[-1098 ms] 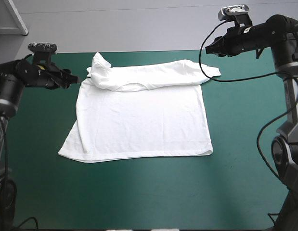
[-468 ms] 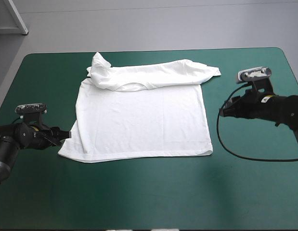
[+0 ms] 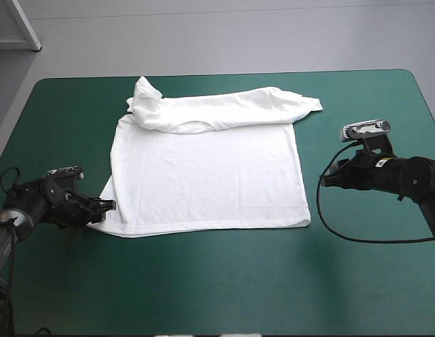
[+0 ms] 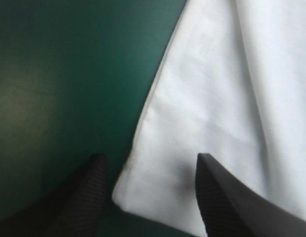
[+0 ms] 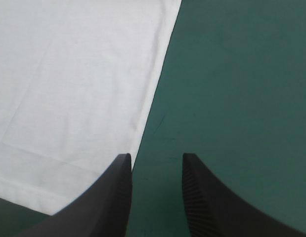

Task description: Fold the cloth

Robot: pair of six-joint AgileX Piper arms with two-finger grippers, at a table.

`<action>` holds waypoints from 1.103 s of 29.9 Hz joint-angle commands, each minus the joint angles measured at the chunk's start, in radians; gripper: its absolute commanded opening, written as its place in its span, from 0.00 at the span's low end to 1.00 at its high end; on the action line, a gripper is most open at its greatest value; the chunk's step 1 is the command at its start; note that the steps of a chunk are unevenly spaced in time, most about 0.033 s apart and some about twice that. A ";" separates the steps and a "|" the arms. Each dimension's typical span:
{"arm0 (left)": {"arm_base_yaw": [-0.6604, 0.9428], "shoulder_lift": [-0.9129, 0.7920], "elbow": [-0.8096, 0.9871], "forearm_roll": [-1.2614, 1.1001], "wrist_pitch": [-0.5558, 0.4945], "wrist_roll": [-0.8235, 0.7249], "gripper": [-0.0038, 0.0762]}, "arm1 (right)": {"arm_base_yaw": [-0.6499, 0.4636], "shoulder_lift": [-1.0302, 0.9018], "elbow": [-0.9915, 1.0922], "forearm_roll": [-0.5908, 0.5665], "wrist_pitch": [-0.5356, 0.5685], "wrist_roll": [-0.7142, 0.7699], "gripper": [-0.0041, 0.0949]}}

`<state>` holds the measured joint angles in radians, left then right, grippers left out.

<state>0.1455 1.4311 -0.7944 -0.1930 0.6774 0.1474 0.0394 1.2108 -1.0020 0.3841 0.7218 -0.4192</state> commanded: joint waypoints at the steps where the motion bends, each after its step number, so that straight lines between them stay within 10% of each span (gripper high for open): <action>1: 0.000 0.004 -0.021 -0.023 -0.047 0.010 0.55 | -0.006 -0.022 -0.022 0.016 -0.058 -0.011 0.38; 6: -0.003 0.042 -0.021 -0.040 -0.029 0.072 0.49 | -0.006 -0.022 -0.022 0.016 -0.054 -0.011 0.38; 11: -0.004 0.046 -0.021 -0.070 -0.013 0.135 0.08 | -0.006 -0.022 -0.022 0.014 -0.025 -0.005 0.38; 22: -0.004 0.048 -0.021 -0.125 -0.014 0.184 0.07 | 0.025 0.001 0.078 0.157 0.071 -0.142 0.51; 33: -0.004 0.048 -0.021 -0.128 -0.014 0.184 0.07 | 0.093 0.222 0.177 0.184 -0.075 -0.146 0.63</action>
<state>0.1462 1.4869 -0.8089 -0.2917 0.6511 0.3321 0.1326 1.4171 -0.7959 0.5335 0.6847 -0.5479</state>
